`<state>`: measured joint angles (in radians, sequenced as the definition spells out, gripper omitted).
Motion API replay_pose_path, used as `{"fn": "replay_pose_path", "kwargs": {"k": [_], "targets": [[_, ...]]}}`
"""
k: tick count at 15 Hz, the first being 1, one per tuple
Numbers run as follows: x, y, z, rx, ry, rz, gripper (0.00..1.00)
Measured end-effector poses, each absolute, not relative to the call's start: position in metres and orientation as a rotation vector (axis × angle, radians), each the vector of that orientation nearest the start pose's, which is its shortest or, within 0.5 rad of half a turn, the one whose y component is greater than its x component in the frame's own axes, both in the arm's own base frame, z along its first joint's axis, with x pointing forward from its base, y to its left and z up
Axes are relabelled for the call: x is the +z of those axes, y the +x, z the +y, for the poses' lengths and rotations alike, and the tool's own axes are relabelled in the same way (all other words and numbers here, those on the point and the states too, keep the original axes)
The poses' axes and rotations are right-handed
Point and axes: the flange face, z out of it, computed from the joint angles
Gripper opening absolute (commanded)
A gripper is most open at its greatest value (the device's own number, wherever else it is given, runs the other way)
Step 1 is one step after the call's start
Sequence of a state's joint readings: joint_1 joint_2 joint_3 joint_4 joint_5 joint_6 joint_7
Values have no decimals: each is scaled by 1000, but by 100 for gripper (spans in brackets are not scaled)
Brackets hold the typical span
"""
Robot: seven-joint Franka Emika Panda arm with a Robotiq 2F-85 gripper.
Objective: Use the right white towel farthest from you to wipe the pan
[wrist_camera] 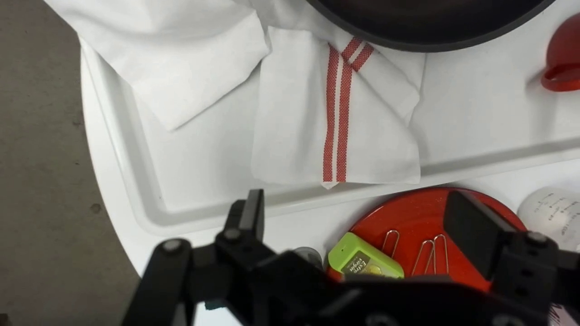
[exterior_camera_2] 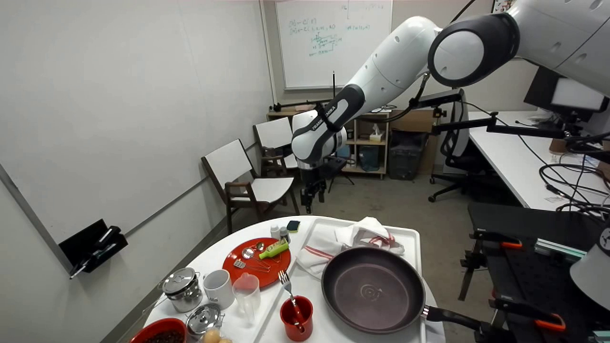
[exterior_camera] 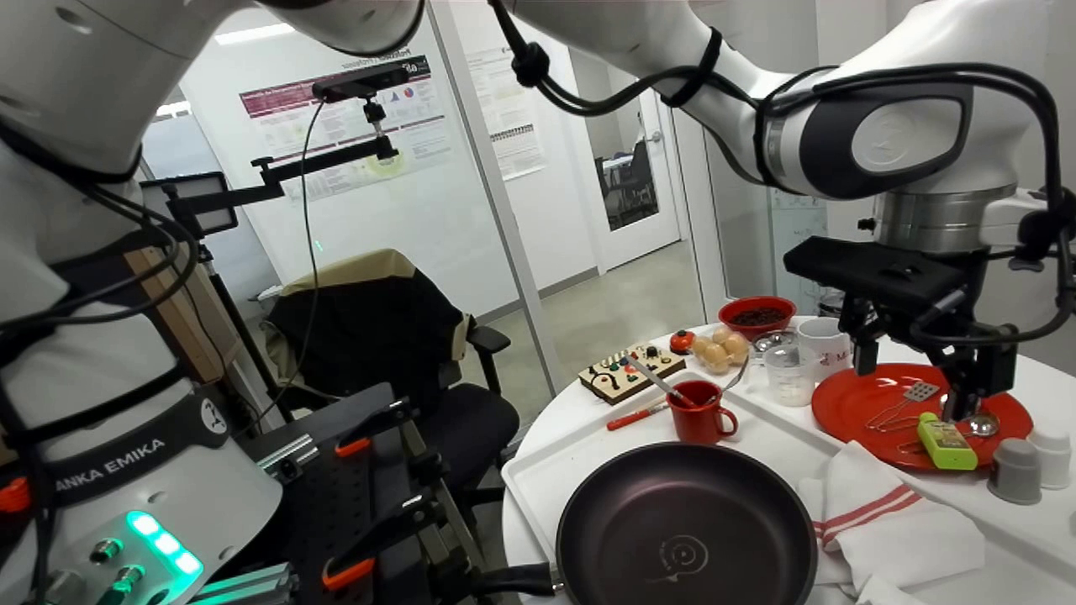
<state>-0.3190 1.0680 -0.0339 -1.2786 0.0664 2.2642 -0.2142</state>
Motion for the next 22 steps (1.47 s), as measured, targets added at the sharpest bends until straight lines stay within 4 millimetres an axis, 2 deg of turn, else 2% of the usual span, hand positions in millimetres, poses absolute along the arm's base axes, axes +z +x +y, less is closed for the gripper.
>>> {"fn": "replay_pose_path", "kwargs": {"k": [12, 15, 22], "targets": [[85, 683, -246, 123, -3088, 262, 100], [73, 680, -246, 145, -3086, 259, 100], [24, 678, -240, 191, -3081, 241, 100]]}}
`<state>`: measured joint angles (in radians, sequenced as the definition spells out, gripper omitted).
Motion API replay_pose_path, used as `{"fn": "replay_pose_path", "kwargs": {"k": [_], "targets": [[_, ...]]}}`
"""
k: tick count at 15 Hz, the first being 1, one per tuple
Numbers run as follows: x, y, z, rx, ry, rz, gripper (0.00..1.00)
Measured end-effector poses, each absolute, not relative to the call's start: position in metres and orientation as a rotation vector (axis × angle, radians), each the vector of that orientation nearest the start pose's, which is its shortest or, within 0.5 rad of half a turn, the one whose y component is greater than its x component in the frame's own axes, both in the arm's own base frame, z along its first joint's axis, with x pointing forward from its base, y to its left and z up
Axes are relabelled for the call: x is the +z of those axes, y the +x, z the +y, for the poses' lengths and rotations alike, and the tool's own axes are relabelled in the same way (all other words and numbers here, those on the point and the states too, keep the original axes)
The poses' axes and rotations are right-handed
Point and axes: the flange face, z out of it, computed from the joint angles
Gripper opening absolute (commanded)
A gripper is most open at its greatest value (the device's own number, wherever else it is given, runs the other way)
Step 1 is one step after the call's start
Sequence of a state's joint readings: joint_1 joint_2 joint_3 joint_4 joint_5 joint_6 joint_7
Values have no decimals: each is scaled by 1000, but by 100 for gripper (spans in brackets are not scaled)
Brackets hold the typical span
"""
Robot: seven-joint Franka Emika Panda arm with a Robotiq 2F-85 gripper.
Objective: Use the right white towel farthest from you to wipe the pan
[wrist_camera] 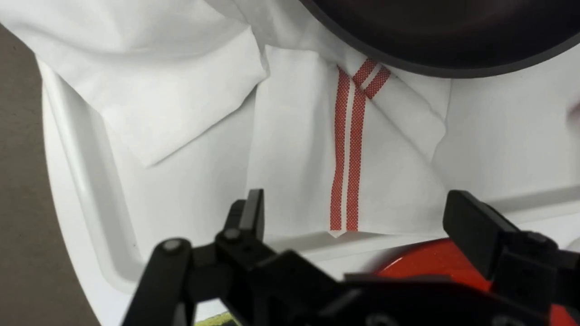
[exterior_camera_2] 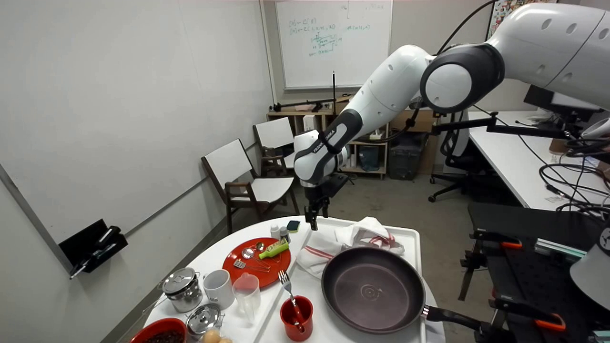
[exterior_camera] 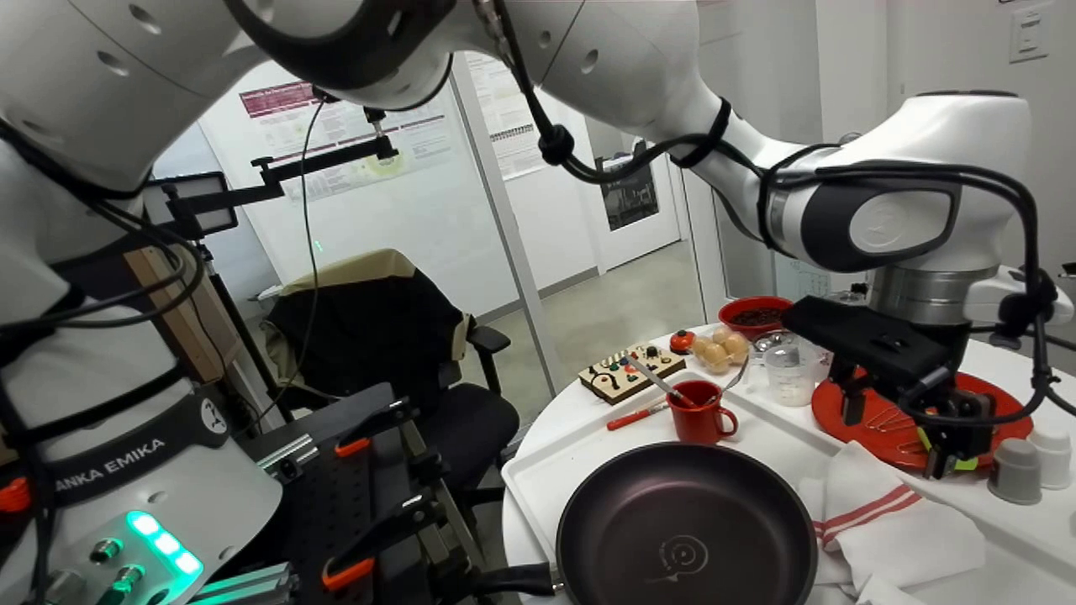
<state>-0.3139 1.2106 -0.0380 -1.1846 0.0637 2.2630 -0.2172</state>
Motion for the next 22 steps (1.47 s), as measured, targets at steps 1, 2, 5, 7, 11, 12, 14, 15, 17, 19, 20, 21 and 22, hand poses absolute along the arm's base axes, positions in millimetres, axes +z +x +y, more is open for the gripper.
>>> {"fn": "replay_pose_path", "kwargs": {"k": [1, 2, 5, 7, 11, 12, 14, 15, 17, 19, 20, 21, 22], "targets": [[17, 678, -240, 194, -3081, 239, 100], [10, 678, -240, 199, -3081, 238, 100], [-9, 675, -244, 211, -3090, 239, 100], [-21, 672, -250, 217, -3097, 247, 100], [-41, 665, -267, 219, -3099, 262, 100], [-46, 663, -270, 218, -3097, 252, 100], [-55, 660, -273, 213, -3085, 215, 100], [-61, 659, -273, 209, -3077, 191, 100], [-71, 657, -270, 196, -3061, 134, 100], [-74, 657, -265, 175, -3050, 71, 100], [-75, 657, -262, 164, -3045, 41, 100], [-75, 659, -259, 153, -3041, 14, 100], [-75, 660, -257, 141, -3038, -10, 100]]}}
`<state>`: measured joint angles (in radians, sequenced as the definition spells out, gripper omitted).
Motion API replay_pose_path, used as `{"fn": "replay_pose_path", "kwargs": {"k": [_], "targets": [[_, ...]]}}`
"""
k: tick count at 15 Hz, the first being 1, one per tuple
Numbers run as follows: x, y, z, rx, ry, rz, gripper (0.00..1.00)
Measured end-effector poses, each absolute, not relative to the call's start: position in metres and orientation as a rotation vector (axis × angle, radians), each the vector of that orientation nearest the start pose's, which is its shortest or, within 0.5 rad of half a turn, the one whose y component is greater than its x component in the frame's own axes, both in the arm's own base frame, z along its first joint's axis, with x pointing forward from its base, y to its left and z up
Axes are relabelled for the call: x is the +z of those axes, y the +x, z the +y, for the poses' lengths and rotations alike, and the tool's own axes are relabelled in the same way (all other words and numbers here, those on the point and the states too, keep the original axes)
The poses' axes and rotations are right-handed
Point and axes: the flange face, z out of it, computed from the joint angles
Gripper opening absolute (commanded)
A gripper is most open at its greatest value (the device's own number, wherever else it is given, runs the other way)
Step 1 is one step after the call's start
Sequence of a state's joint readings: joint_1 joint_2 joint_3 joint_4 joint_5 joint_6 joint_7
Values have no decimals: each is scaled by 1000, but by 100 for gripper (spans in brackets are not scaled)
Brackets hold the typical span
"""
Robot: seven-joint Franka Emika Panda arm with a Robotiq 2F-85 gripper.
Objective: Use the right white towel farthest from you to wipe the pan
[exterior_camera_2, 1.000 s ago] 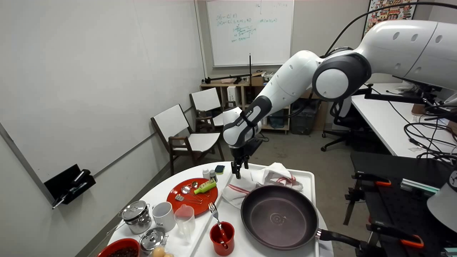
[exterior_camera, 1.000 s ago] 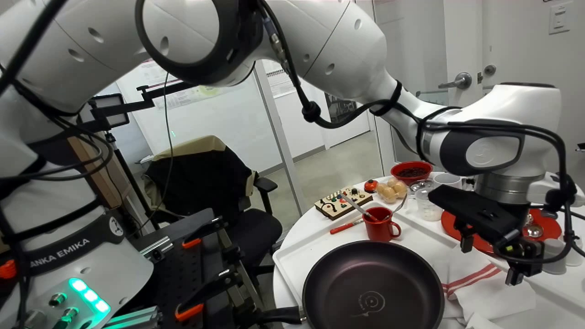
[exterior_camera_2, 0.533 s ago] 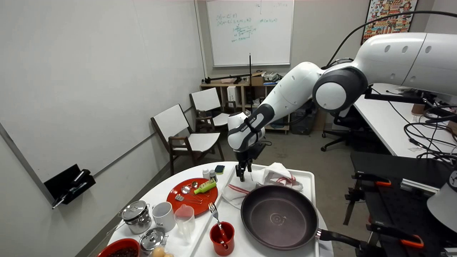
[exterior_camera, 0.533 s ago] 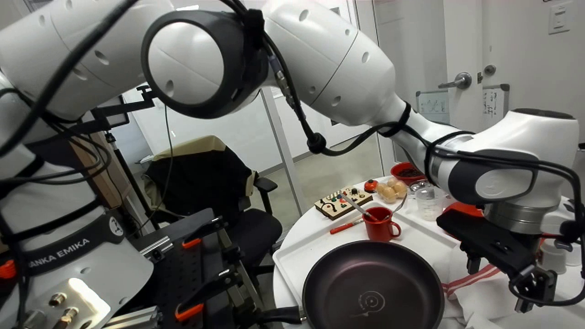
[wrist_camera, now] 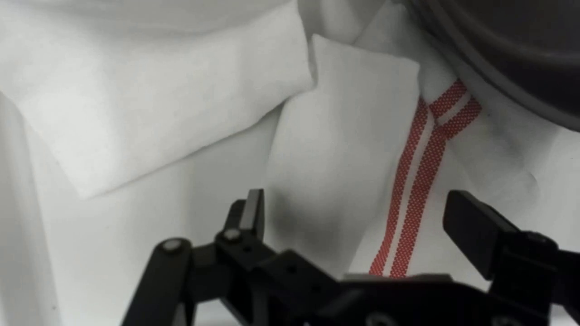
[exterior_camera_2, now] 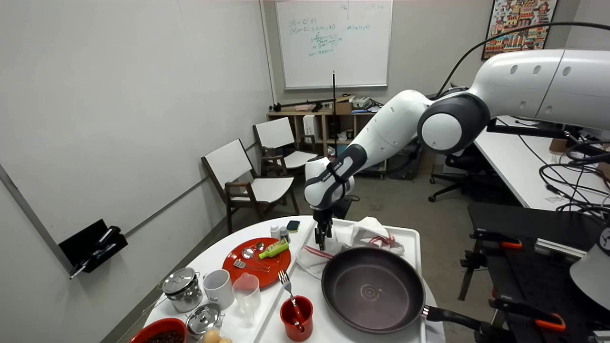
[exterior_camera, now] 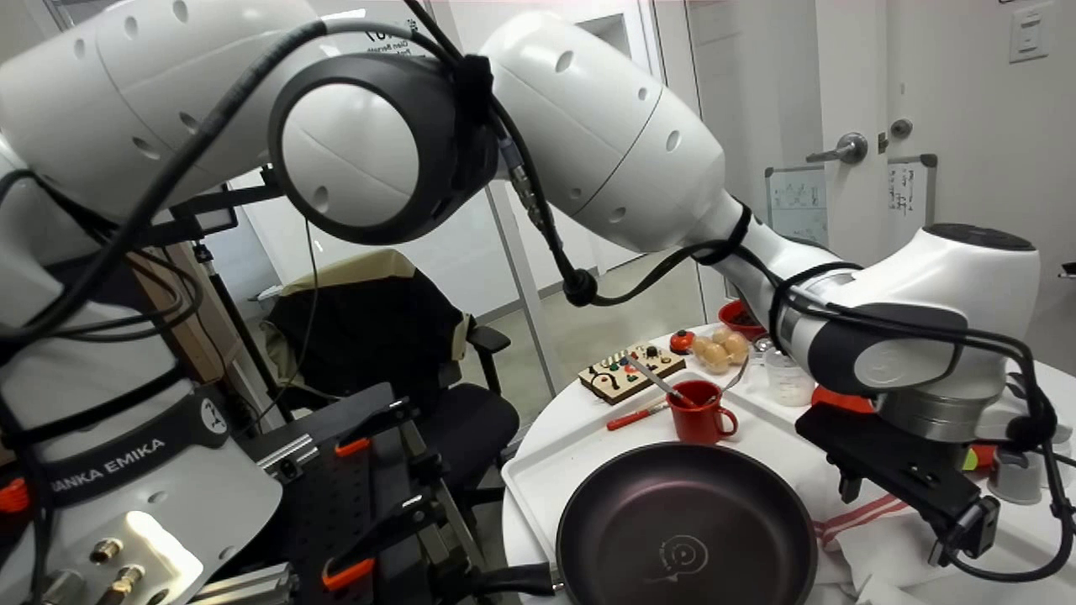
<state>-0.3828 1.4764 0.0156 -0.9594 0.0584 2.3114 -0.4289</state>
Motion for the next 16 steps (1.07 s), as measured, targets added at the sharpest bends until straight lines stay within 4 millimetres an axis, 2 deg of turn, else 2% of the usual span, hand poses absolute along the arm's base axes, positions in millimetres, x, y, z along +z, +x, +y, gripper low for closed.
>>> {"fn": "replay_pose_path", "kwargs": {"k": [5, 9, 12, 16], "targets": [[-77, 664, -243, 126, -3027, -72, 100], [-86, 659, -235, 134, -3031, -80, 100], [-93, 653, -237, 139, -3043, -74, 100], [-93, 649, -250, 113, -3085, -39, 100]]}}
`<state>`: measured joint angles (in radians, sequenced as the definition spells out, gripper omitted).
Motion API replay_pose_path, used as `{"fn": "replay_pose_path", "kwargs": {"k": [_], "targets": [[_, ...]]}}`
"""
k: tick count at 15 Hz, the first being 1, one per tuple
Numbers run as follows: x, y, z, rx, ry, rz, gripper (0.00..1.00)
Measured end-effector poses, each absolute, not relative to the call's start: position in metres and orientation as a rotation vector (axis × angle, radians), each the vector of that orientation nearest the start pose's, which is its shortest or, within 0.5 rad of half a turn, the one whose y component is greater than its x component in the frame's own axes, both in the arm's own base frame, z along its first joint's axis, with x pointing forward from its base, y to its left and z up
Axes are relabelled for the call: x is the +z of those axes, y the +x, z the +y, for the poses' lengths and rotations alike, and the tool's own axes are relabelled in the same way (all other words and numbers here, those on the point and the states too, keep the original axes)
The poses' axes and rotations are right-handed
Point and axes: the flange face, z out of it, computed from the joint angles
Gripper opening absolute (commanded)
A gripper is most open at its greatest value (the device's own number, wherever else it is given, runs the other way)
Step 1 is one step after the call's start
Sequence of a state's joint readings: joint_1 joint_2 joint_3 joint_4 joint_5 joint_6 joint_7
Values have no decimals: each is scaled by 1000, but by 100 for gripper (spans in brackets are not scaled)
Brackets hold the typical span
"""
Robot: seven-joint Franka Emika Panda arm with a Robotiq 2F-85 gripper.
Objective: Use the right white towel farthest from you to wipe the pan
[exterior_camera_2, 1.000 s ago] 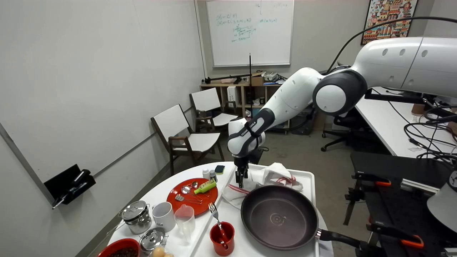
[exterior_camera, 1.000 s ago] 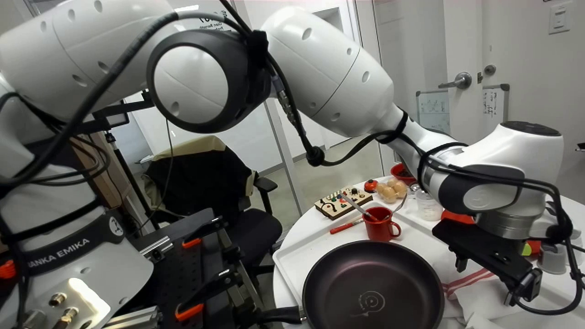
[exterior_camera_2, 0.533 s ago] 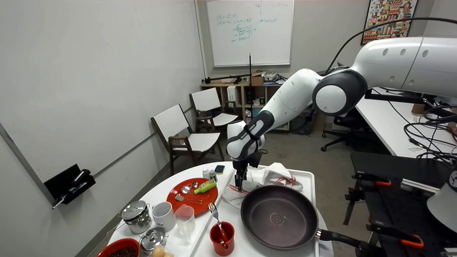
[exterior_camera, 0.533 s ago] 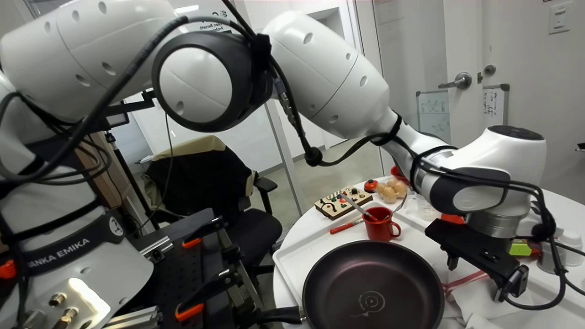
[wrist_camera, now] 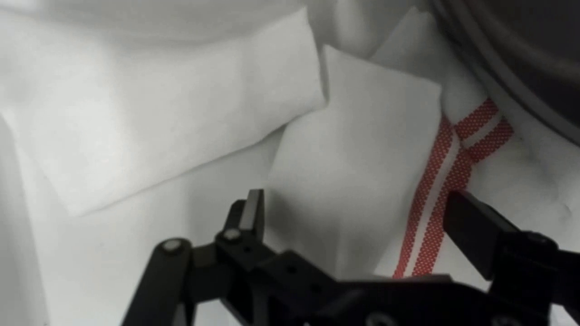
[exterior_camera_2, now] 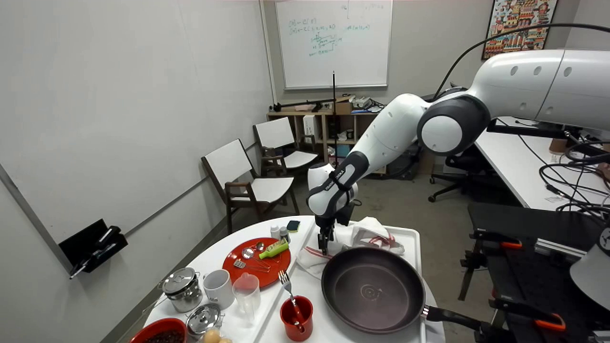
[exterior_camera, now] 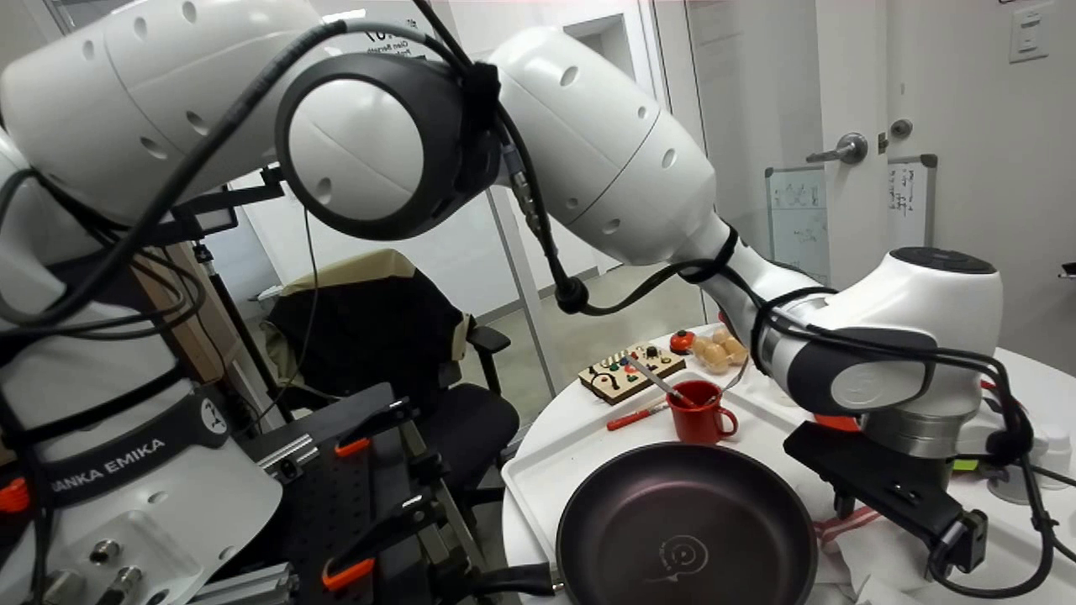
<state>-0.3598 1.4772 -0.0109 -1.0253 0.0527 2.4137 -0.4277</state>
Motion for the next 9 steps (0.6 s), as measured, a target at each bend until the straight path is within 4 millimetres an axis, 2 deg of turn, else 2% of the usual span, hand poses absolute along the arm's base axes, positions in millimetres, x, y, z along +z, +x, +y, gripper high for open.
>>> {"fn": "replay_pose_path", "kwargs": {"k": [4, 9], "targets": [[-90, 649, -262, 78, -3117, 9, 100], [-93, 649, -254, 82, -3119, 34, 100]]}}
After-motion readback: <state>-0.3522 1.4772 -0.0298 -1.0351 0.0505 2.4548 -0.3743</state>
